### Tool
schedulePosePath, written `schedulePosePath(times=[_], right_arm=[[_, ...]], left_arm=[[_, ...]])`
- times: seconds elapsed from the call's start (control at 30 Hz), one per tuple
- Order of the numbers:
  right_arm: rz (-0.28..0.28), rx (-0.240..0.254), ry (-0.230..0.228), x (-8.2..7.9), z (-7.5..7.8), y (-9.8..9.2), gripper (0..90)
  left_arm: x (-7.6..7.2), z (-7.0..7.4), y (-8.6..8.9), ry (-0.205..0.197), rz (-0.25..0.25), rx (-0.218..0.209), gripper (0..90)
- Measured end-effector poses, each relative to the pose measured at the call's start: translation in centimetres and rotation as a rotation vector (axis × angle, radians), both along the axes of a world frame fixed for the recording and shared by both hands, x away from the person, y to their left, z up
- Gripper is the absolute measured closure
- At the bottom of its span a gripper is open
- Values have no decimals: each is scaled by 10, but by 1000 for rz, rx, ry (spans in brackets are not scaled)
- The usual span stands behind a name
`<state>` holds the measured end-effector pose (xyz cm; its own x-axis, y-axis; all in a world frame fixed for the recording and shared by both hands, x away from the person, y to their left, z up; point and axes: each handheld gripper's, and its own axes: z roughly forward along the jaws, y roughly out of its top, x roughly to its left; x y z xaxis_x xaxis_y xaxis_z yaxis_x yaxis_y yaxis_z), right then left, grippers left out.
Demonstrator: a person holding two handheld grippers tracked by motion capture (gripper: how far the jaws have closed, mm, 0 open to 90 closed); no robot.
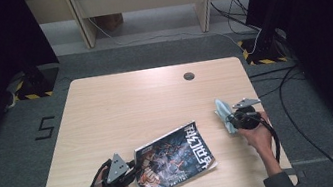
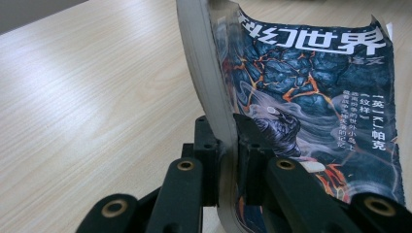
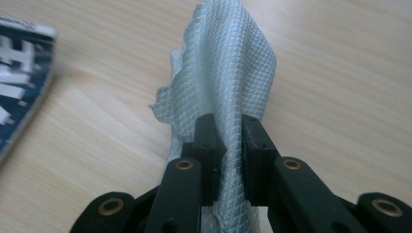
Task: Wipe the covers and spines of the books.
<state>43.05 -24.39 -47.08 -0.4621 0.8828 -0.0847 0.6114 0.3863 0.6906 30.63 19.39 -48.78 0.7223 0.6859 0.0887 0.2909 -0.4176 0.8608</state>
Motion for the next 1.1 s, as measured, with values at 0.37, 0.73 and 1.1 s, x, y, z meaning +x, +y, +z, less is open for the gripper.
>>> schedulePosePath(times=[0.37, 0.73, 1.1], right_arm=[[179, 53, -62, -9, 20, 54, 786], [246, 1, -44, 2, 12, 82, 813], [273, -56, 5, 6, 0, 99, 733]], left_arm=[[1, -1, -10, -21, -22, 7, 809], [1, -2, -16, -29, -42, 14, 807], [-1, -1, -18, -49, -60, 35, 801]])
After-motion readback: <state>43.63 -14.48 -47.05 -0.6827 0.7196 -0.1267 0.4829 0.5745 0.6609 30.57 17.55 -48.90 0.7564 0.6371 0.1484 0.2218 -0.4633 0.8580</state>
